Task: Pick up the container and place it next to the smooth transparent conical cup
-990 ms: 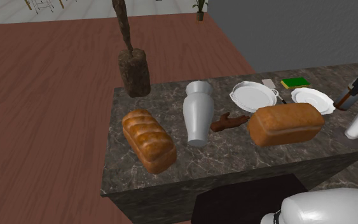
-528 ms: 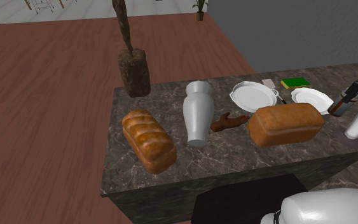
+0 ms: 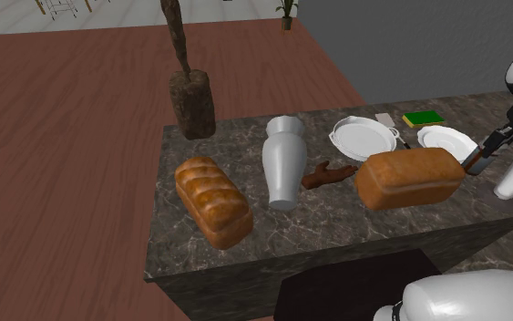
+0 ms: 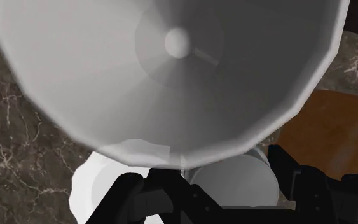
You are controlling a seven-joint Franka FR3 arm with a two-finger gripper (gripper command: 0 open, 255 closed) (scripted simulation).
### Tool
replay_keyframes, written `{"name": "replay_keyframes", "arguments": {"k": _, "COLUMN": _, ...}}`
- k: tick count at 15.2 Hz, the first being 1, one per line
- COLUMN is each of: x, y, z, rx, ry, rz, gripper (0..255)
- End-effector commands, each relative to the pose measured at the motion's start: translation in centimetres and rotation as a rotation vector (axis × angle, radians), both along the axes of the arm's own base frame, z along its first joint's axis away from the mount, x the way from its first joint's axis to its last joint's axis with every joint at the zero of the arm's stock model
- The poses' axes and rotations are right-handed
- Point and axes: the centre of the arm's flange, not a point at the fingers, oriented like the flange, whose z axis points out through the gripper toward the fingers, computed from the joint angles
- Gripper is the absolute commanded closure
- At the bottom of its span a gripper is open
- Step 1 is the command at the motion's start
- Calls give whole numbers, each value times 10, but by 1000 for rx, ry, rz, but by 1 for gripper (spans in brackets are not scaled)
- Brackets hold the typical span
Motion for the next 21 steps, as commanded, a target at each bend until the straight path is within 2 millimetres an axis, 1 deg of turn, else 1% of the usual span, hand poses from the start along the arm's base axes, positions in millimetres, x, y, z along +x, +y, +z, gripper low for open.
{"name": "replay_keyframes", "arguments": {"k": 1, "x": -1, "y": 0, "z": -10, "rx": -1, "ry": -1, "rz": 0, "gripper": 255}}
{"name": "replay_keyframes", "arguments": {"k": 7, "x": -1, "y": 0, "z": -42, "rx": -1, "ry": -1, "rz": 0, "gripper": 255}}
{"name": "replay_keyframes", "arguments": {"k": 15, "x": -1, "y": 0, "z": -42, "rx": -1, "ry": -1, "rz": 0, "gripper": 255}}
{"name": "replay_keyframes", "arguments": {"k": 16, "x": -1, "y": 0, "z": -42, "rx": -1, "ry": -1, "rz": 0, "gripper": 0}}
{"name": "replay_keyframes", "arguments": {"k": 21, "x": -1, "y": 0, "z": -42, "rx": -1, "ry": -1, "rz": 0, "gripper": 0}}
